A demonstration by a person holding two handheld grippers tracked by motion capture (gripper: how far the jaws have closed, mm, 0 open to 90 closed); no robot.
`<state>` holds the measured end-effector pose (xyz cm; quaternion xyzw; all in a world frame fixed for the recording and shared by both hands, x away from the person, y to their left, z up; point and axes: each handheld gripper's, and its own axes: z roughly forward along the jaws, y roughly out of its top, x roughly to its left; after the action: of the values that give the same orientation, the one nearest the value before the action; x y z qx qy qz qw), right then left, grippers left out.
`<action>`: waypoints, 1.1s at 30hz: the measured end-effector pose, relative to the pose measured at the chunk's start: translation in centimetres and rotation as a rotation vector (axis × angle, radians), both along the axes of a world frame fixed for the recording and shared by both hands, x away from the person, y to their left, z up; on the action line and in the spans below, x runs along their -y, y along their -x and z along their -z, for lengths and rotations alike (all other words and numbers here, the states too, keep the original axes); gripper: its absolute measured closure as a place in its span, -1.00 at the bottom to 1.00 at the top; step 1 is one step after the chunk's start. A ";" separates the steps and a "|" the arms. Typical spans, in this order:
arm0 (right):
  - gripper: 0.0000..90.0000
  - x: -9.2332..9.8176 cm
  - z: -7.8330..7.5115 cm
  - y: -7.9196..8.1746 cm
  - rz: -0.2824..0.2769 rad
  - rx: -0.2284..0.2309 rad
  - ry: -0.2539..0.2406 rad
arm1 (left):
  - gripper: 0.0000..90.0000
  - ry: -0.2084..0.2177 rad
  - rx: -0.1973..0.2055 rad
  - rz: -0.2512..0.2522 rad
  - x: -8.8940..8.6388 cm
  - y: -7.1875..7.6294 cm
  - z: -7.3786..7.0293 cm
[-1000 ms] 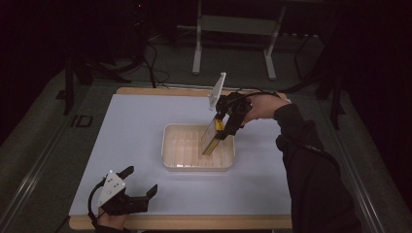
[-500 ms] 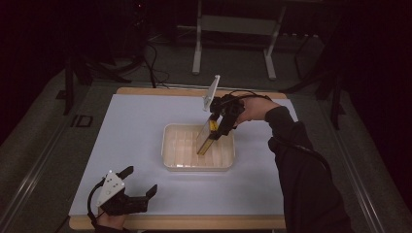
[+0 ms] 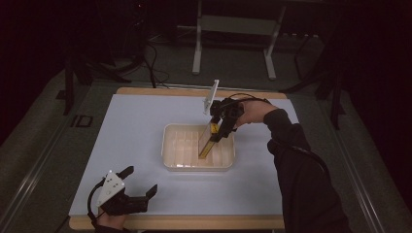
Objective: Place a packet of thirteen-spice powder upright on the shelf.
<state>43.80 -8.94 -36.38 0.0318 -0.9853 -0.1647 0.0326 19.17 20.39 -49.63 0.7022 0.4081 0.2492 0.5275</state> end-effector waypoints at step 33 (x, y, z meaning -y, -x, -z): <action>-0.29 -2.3 3.9 -0.5 -0.005 -0.006 0.021 | -1.00 0.006 0.000 0.006 0.0 -0.1 0.0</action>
<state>44.28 -6.61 -40.28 0.0336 -0.9868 -0.1543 0.0365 19.25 20.42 -49.65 0.7017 0.4068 0.2462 0.5305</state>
